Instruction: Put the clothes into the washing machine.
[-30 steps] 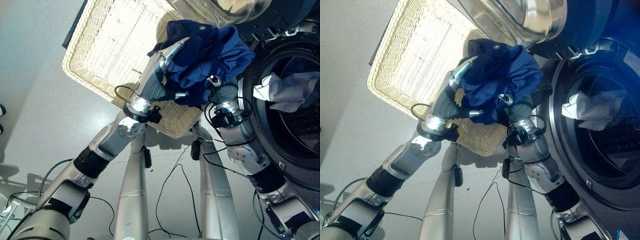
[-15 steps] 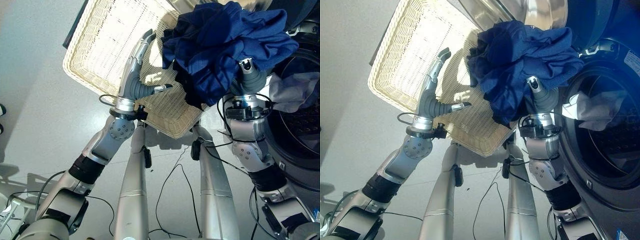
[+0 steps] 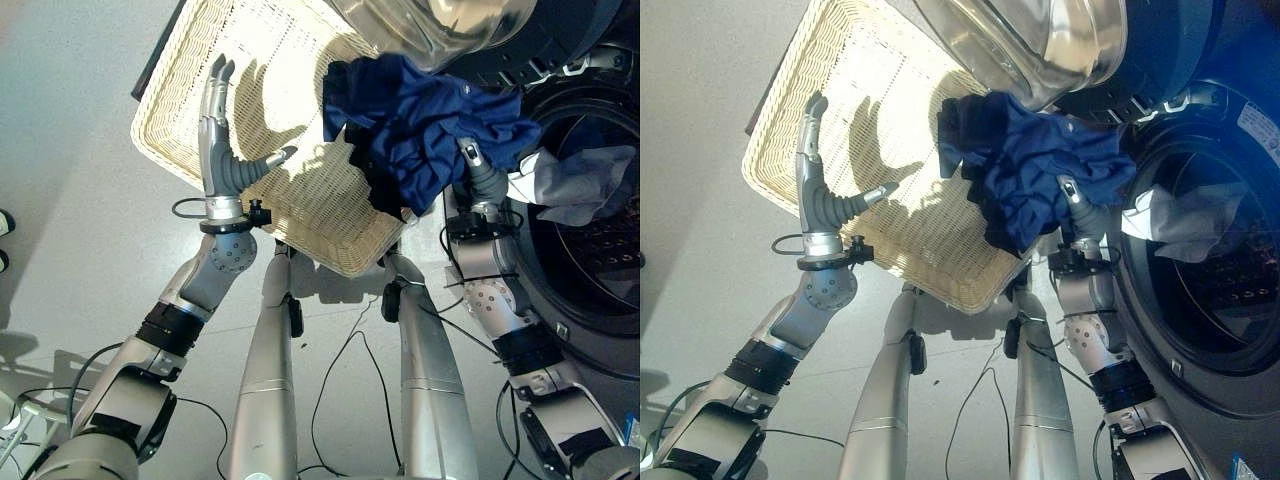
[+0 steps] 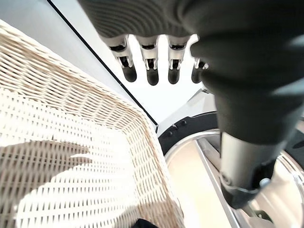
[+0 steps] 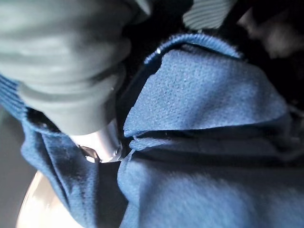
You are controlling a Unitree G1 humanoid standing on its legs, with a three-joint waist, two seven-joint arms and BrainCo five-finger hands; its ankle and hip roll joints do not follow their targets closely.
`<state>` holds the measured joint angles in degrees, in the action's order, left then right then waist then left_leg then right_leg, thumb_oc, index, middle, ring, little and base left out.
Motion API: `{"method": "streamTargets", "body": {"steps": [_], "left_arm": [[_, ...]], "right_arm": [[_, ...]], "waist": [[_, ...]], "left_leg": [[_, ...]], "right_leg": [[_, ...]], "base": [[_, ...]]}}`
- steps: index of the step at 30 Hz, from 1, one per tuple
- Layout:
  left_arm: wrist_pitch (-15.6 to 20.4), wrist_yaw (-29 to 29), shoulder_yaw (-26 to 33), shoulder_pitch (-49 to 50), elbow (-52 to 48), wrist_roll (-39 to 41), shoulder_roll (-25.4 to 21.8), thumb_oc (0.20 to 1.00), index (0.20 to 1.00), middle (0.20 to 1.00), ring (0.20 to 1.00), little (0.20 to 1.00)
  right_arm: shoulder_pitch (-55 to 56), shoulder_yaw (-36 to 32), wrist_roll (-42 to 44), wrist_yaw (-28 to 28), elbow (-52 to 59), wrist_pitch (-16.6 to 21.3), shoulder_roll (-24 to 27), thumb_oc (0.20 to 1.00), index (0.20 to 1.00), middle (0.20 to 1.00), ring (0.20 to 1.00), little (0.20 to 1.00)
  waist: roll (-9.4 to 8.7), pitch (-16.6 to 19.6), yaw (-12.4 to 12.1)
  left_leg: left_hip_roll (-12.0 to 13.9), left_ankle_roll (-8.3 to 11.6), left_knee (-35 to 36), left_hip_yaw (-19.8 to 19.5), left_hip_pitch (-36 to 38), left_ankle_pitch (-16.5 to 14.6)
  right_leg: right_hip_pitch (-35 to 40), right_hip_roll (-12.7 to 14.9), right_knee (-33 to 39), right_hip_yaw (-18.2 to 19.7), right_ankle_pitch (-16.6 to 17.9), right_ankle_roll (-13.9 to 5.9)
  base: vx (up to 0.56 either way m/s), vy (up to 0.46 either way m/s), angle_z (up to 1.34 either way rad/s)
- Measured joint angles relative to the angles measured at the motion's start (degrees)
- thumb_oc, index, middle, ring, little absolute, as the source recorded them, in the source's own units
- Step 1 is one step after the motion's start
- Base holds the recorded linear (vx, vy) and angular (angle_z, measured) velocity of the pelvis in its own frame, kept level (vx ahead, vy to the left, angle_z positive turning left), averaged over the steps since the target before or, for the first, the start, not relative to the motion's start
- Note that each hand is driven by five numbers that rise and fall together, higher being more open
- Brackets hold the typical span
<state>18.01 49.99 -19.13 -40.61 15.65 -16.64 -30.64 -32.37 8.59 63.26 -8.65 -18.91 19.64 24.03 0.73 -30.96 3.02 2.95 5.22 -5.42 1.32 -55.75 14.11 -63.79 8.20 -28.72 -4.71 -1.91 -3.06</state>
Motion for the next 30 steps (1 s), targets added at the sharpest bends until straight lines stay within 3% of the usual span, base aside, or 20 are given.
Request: {"method": "streamTargets", "body": {"steps": [5, 6, 9, 14, 17, 20, 22, 23, 25, 26, 27, 28, 29, 30], "left_arm": [[0.32, 3.04, -2.91, -4.28, 8.04, 0.14, -0.87, 1.0, 1.0, 1.0, 1.0, 1.0], [0.19, 4.2, -4.72, -6.84, 12.87, 1.75, -1.06, 1.0, 1.0, 1.0, 1.0, 1.0], [0.31, 5.44, -5.36, -8.17, 15.88, 2.98, -1.48, 1.0, 1.0, 1.0, 1.0, 1.0], [1.12, 6.53, -8.73, -12.22, 21.21, 5.96, -2.4, 1.0, 1.0, 1.0, 1.0, 1.0], [1.64, 6.69, -9.6, -12.2, 21.35, 7.42, -3.48, 1.0, 1.0, 1.0, 1.0, 1.0], [1.65, 7.49, -11.44, -11.47, 20.71, 7.4, -4.73, 1.0, 1.0, 1.0, 1.0, 1.0], [1.65, 7.49, -11.44, -11.47, 20.71, 7.4, -4.73, 1.0, 1.0, 1.0, 1.0, 1.0], [1.65, 7.59, -11.85, -9.9, 17.92, 7.35, -6.01, 1.0, 1.0, 1.0, 1.0, 1.0], [1.6, 7.55, -11.85, -8.65, 17.3, 7.33, -7.32, 1.0, 1.0, 1.0, 1.0, 1.0], [1.63, 7.52, -12.23, -8.3, 16.91, 7.38, -9.22, 1.0, 1.0, 1.0, 1.0, 1.0], [1.64, 7.22, -12.22, -8.4, 17.14, 7.44, -9.85, 1.0, 1.0, 1.0, 1.0, 1.0], [1.64, 6.86, -12.27, -8.48, 17.44, 7.44, -10.59, 1.0, 1.0, 1.0, 1.0, 1.0], [2.0, 6.2, -12.26, -8.76, 17.7, 7.43, -11.08, 1.0, 1.0, 1.0, 1.0, 1.0], [2.49, 5.74, -12.27, -9.31, 18.02, 7.46, -11.2, 1.0, 1.0, 1.0, 1.0, 1.0]], "right_arm": [[-1.01, -1.1, 6.37, 1.32, -12.34, 0.02, 1.68, 0.2, 0.2, 0.2, 0.2, 0.2], [-3.04, -1.18, 9.69, 1.78, -19.54, 0.14, 2.16, 0.2, 0.2, 0.2, 0.2, 0.2], [-4.97, -1.15, 14.03, 1.52, -23.72, 0.41, 2.52, 0.2, 0.2, 0.2, 0.2, 0.2], [-12.75, -6.35, 22.36, -2.22, -37.11, 2.19, 6.57, 0.2, 0.2, 0.2, 0.2, 0.2], [-15.32, -8.6, 25.24, -10.14, -38.57, 6.48, 11.43, 0.2, 0.2, 0.2, 0.2, 0.2], [-16.63, -10.46, 23.45, -23.9, -37.0, 13.71, 18.86, 0.2, 0.2, 0.2, 0.2, 0.2], [-16.63, -10.46, 23.45, -23.9, -37.0, 13.71, 18.86, 0.2, 0.2, 0.2, 0.2, 0.2], [-14.95, -11.72, 18.7, -35.55, -34.07, 20.07, 19.76, 0.2, 0.2, 0.2, 0.2, 0.2], [-14.79, -12.74, 15.46, -43.1, -32.4, 20.38, 20.62, 0.2, 0.2, 0.2, 0.2, 0.2], [-13.66, -13.05, 9.41, -49.58, -31.45, 21.46, 20.44, 0.2, 0.2, 0.2, 0.2, 0.2], [-13.66, -13.05, 6.99, -51.83, -32.33, 20.76, 20.8, 0.222, 0.222, 0.222, 0.222, 0.222], [-14.23, -13.04, 4.89, -53.49, -33.7, 20.7, 20.94, 0.385, 0.385, 0.385, 0.385, 0.385], [-14.14, -13.04, 3.96, -53.89, -35.11, 19.88, 21.29, 1.0, 1.0, 1.0, 1.0, 1.0], [-14.26, -13.02, 3.98, -53.02, -36.22, 19.48, 21.49, 1.0, 1.0, 1.0, 1.0, 1.0]], "waist": [[-0.03, 0.0, 1.09], [-0.07, 0.02, 1.24], [-0.09, 0.01, 2.51], [-0.11, -0.01, 2.09], [-0.12, -0.01, 2.03], [-0.16, -0.03, 1.76], [-0.16, -0.03, 1.76], [-0.2, -0.06, 1.62], [-0.44, -0.17, 1.44], [-0.41, -0.18, 1.21], [-0.45, -0.21, 1.09], [-0.45, -0.21, 1.07], [-0.46, -0.21, 0.94], [-0.48, -0.22, 0.83]], "left_leg": [[0.29, -0.05, 0.22, 0.1, -0.04, 0.03], [0.58, 0.03, 0.24, 0.1, -0.1, -0.02], [0.95, 0.06, 0.35, 0.24, -0.5, -0.05], [1.5, 0.28, 0.23, 0.27, -0.5, -0.21], [1.66, 0.29, 0.19, 0.14, -0.53, -0.21], [1.88, 0.42, 0.18, -0.61, -0.63, -0.16], [1.88, 0.42, 0.18, -0.61, -0.63, -0.16], [1.77, 0.43, 0.02, -1.26, -1.22, -0.17], [1.79, 0.42, 0.07, -1.3, -1.26, -0.16], [1.65, 0.4, 0.01, -1.17, -1.65, -0.17], [1.67, 0.35, 0.05, -1.2, -1.75, -0.12], [1.6, 0.28, -0.01, -1.2, -1.9, -0.08], [1.53, 0.13, 0.04, -1.26, -1.9, 0.04], [1.51, 0.09, 0.03, -1.3, -1.9, 0.07]], "right_leg": [[0.12, -0.26, 0.75, -0.11, 0.55, 0.23], [0.3, -0.62, 1.45, -0.19, 0.78, 0.14], [0.04, -1.04, 2.09, -0.13, 1.3, 0.5], [0.07, -1.73, 2.77, 0.09, 1.84, 0.9], [0.24, -1.9, 3.03, -0.03, 2.0, 1.08], [0.86, -2.14, 3.63, -0.82, 2.15, 1.21], [0.86, -2.14, 3.63, -0.82, 2.15, 1.21], [0.8, -2.04, 4.0, -1.18, 2.31, 1.15], [0.75, -2.01, 4.14, -1.12, 2.47, 1.14], [0.33, -1.96, 4.5, -0.96, 2.59, 0.94], [0.32, -2.01, 4.83, -0.9, 2.79, 0.83], [0.32, -1.94, 4.99, -0.88, 3.12, 0.95], [0.43, -1.78, 5.12, -0.88, 3.34, 0.84], [0.47, -1.66, 5.12, -0.88, 3.38, 0.8]], "base": [[0.0, 0.005, -0.03], [0.01, 0.018, -0.09], [0.01, 0.024, -0.08], [0.01, -0.016, -0.06], [0.0, -0.069, -0.01], [0.0, -0.08, 0.02], [0.0, -0.007, 0.02], [-0.01, -0.027, 0.05], [-0.01, -0.018, 0.0], [-0.01, -0.001, -0.06], [-0.01, -0.008, -0.05], [0.0, 0.0, 0.0], [0.01, -0.018, 0.04], [0.01, -0.011, 0.04]]}}
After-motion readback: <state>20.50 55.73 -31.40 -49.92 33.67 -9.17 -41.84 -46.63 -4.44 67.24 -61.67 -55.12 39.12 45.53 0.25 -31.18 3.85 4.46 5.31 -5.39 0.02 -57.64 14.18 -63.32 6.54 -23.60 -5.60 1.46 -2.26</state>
